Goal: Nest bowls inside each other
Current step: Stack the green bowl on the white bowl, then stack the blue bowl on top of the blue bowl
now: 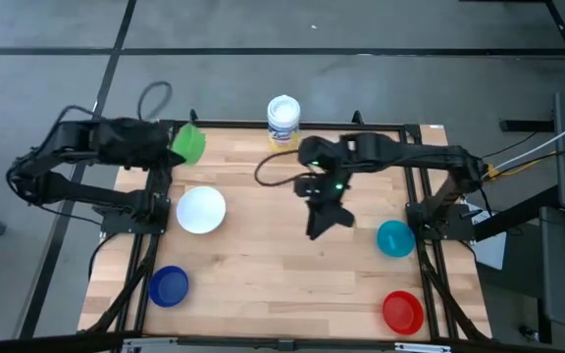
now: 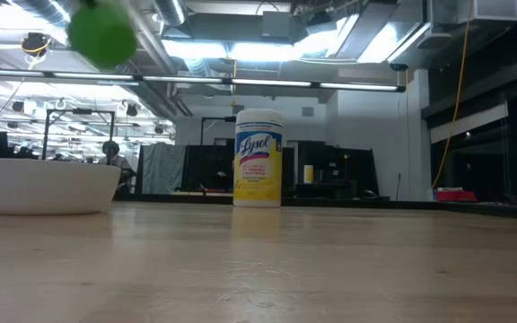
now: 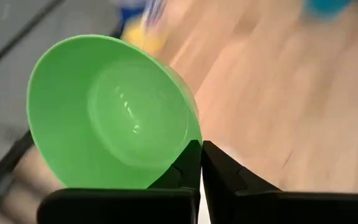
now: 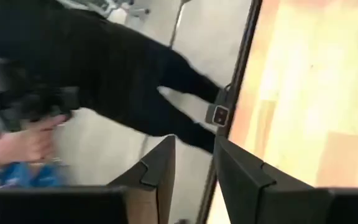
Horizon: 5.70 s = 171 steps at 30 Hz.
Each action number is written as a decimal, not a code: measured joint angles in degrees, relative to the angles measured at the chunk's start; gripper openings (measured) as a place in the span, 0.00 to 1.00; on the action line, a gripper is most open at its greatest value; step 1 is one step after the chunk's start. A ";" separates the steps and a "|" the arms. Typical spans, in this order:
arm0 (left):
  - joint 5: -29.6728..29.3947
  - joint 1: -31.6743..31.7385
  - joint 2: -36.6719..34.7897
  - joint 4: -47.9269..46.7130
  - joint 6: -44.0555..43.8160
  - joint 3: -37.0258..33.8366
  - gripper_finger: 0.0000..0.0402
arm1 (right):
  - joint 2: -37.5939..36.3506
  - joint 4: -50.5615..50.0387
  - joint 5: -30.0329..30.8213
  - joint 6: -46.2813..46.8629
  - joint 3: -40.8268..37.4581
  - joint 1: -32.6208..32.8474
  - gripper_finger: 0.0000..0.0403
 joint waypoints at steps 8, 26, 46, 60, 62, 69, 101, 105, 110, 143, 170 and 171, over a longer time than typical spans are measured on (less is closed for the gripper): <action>-1.13 -7.54 2.97 -8.80 -10.13 -6.31 0.00 | -12.03 1.95 18.59 5.44 0.04 3.90 0.24; -3.56 -30.01 23.11 10.70 -33.06 -22.01 0.00 | -24.15 7.51 38.76 11.40 0.07 15.15 0.24; -1.37 -31.52 28.25 17.35 -38.27 -28.92 0.00 | -24.53 10.43 44.77 11.15 0.07 24.50 0.23; 1.92 -24.70 28.22 22.57 -28.61 -32.72 0.00 | -24.53 12.50 51.25 12.15 0.07 29.25 0.23; 1.96 -24.59 28.22 24.13 -27.83 -32.72 0.01 | -24.53 12.54 52.11 12.29 0.07 29.72 0.23; 0.55 -24.57 28.22 25.33 -27.94 -32.72 0.12 | -24.53 12.54 52.18 12.48 0.07 29.97 0.22; 9.64 -67.21 13.14 12.40 -55.10 -27.47 0.17 | -26.34 19.27 55.89 8.74 0.07 29.97 0.30; 5.70 -71.19 22.19 7.45 -54.23 -23.98 0.12 | -26.34 19.50 56.70 9.71 0.07 29.97 0.31; 1.40 -72.87 26.82 8.99 -59.55 -23.58 0.13 | -26.34 20.15 57.56 9.69 0.07 29.97 0.31; 6.12 -72.59 28.14 28.51 -67.44 -38.79 0.30 | -26.32 21.66 56.44 9.03 0.07 29.97 0.31; -11.62 -39.64 -6.56 0.90 -82.31 -33.79 0.01 | -26.31 22.69 56.60 4.98 0.07 29.97 0.31; -11.41 -37.82 -7.04 0.95 -80.87 -33.79 0.01 | -26.31 22.47 56.59 4.73 0.07 29.97 0.31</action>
